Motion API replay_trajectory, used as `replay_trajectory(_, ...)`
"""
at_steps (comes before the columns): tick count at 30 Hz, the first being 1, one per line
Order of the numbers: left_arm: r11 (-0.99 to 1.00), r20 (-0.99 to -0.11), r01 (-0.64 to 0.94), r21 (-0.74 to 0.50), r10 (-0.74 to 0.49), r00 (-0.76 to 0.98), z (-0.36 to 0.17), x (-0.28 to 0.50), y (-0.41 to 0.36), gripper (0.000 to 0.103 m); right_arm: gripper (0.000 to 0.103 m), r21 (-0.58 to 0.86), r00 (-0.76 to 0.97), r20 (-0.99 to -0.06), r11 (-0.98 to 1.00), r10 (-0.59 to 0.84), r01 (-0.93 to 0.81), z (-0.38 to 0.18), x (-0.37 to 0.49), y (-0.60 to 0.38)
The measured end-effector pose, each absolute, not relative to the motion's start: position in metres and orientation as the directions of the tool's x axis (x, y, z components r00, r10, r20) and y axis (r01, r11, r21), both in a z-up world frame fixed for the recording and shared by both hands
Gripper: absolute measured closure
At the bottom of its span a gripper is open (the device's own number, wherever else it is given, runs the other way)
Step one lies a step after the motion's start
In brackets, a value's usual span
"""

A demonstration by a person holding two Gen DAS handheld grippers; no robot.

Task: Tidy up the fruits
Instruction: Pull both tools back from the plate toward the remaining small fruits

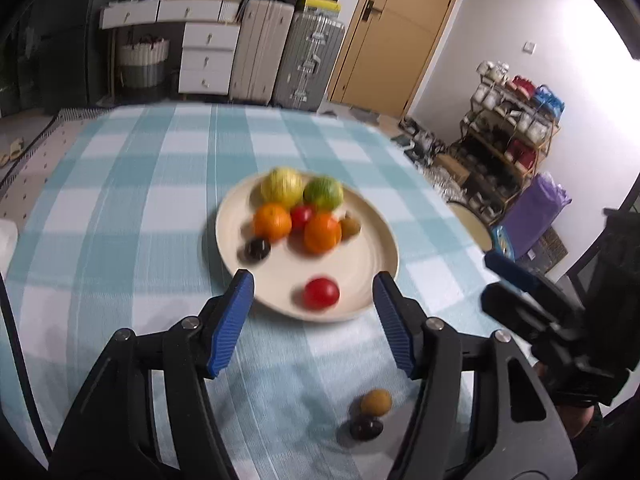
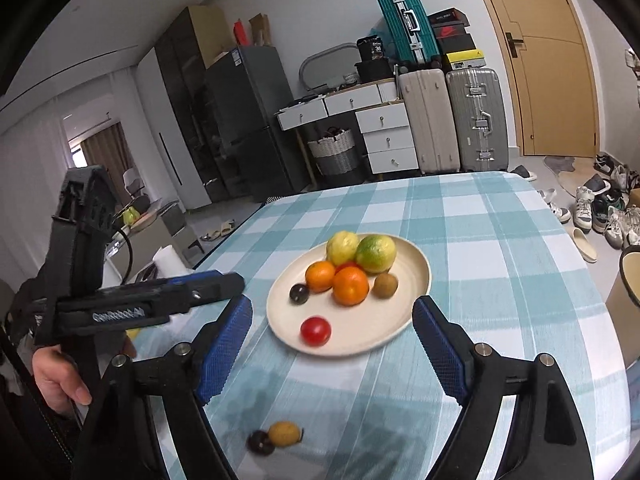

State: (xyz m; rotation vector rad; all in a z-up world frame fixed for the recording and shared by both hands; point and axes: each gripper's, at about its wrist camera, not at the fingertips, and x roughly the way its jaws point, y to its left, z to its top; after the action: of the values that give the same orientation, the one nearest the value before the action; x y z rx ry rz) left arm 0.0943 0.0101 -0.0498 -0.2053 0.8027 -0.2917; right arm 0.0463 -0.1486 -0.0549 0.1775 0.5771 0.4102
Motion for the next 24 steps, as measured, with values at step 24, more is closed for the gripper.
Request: replay_trajectory(24, 0.981, -0.775, 0.08, -0.176, -0.188, 0.604, -0.105, 0.049, -0.005, 0.018, 0.018, 0.287, 0.748, -0.527, 0.912, 0.405, -0.292, -0.081, 0.007, -0.155)
